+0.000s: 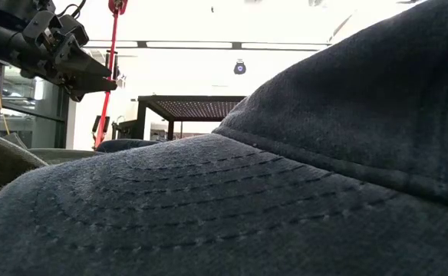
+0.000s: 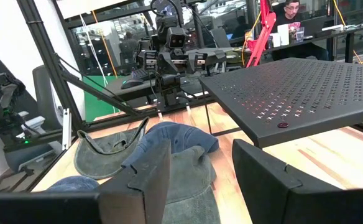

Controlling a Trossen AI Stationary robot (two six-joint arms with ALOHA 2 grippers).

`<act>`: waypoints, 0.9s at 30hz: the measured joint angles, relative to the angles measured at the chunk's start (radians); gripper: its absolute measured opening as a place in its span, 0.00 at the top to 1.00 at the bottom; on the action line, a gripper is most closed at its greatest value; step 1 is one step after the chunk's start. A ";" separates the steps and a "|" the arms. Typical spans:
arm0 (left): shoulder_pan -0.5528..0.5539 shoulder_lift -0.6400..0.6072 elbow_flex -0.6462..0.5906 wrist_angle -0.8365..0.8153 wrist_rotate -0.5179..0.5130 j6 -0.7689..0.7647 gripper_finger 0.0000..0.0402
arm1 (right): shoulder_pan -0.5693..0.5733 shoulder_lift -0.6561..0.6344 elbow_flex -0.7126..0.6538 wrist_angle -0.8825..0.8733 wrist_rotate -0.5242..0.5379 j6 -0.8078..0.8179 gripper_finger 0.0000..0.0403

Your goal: Pick & Place hat

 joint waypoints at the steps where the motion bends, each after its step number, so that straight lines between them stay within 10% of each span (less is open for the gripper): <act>1: 0.000 0.000 0.000 0.000 0.000 0.000 0.49 | 0.000 0.000 0.000 0.000 0.000 0.000 0.59; 27: 0.000 0.000 0.000 0.000 0.000 0.000 0.49 | 0.000 0.000 0.001 0.018 -0.003 0.044 0.59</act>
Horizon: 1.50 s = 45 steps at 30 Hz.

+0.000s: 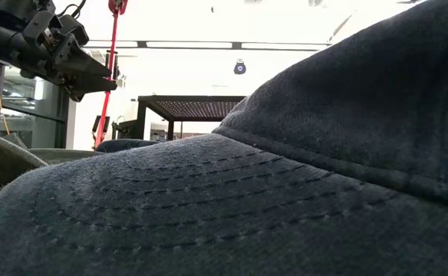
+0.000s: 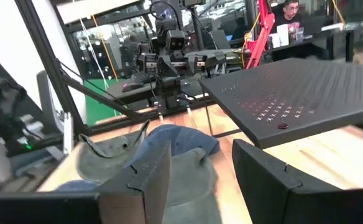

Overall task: Pick & Place hat
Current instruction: Put the bottom blue cap to the right on the shelf

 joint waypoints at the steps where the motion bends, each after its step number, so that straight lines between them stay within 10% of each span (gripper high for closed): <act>1: 0.000 0.000 0.000 0.000 0.000 0.000 0.49 | 0.000 0.002 0.013 -0.021 -0.004 0.024 0.59; 26: 0.000 0.000 0.000 0.000 0.000 0.000 0.49 | -0.380 0.732 1.023 -1.100 -0.042 -0.001 0.59; 45: 0.000 0.000 0.000 0.000 0.000 0.000 0.49 | -0.446 1.038 1.117 -1.204 -0.325 0.120 0.59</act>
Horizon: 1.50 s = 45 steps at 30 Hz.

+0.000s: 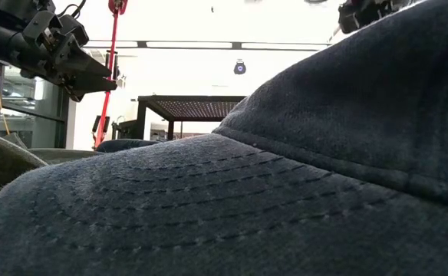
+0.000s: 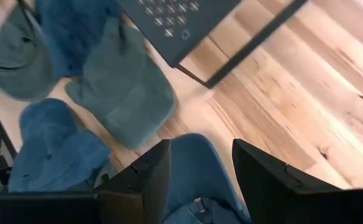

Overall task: Pick & Place hat
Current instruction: Put the bottom blue cap to the right on the shelf

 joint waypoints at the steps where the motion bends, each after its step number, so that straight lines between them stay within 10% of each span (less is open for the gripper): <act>1: 0.000 0.000 0.000 0.000 0.000 0.000 0.49 | 0.000 0.016 0.000 0.001 -0.008 -0.025 0.59; 11: 0.000 0.000 0.000 0.000 0.000 0.000 0.49 | 0.136 0.098 0.000 0.029 -0.170 -0.209 0.59; 20: 0.000 0.000 0.000 0.000 0.000 0.000 0.49 | 0.412 0.098 0.000 0.049 -0.166 0.024 0.59; 45: 0.000 0.000 0.000 0.000 0.000 0.000 0.49 | 0.981 0.407 0.000 0.521 0.068 -0.380 0.59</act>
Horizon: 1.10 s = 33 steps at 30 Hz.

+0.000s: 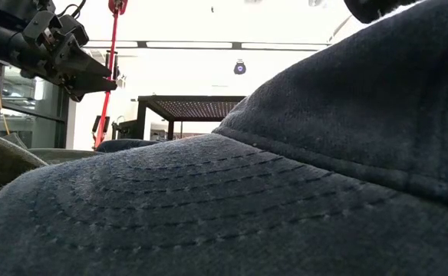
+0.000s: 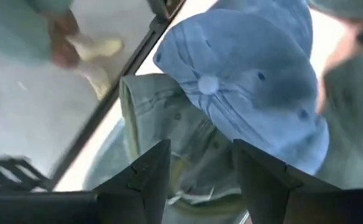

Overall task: Pick & Place hat
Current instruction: Put the bottom blue cap to the right on the shelf

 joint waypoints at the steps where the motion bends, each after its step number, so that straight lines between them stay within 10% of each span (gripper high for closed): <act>1: 0.000 0.000 0.000 0.000 0.000 0.000 0.49 | 0.011 0.016 0.000 0.012 0.010 -0.033 0.59; 13: 0.000 0.000 0.000 0.000 0.000 0.000 0.49 | 0.057 0.192 0.092 0.084 0.226 -0.506 0.59; 33: 0.000 0.000 0.000 0.000 0.000 0.000 0.49 | 0.082 0.246 0.106 0.063 0.196 -0.534 0.59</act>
